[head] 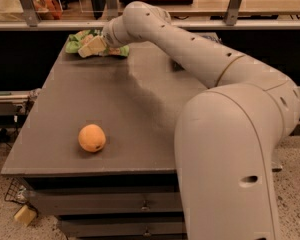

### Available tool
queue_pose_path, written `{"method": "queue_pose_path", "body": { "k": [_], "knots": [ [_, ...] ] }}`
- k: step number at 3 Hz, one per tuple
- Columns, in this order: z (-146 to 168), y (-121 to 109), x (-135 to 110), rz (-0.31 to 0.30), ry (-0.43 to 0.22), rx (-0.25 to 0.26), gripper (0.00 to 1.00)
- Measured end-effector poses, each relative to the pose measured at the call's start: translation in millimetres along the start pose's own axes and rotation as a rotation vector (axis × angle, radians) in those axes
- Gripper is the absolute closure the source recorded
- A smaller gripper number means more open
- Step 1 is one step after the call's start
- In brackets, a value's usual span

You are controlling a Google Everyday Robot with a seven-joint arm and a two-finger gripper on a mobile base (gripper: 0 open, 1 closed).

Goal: Move green rice chip bag near orange

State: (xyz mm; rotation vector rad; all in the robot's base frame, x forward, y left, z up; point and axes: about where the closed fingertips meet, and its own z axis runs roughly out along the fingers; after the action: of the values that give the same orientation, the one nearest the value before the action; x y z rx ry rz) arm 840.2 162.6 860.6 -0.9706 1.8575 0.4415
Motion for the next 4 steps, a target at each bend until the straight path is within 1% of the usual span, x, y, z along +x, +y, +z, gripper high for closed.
{"method": "queue_pose_path", "body": {
  "k": [1,2,3,4],
  "knots": [
    [-14.7,-7.3,-8.9,0.001,-0.007,0.045,0.0],
    [-20.9,-14.2,-6.4,0.016,0.002,0.071,0.0],
    [-18.5,-18.2,0.6,0.035,0.018,0.075,0.15],
    [-13.1,-20.1,10.6,0.061,0.033,0.072,0.38]
  ]
}}
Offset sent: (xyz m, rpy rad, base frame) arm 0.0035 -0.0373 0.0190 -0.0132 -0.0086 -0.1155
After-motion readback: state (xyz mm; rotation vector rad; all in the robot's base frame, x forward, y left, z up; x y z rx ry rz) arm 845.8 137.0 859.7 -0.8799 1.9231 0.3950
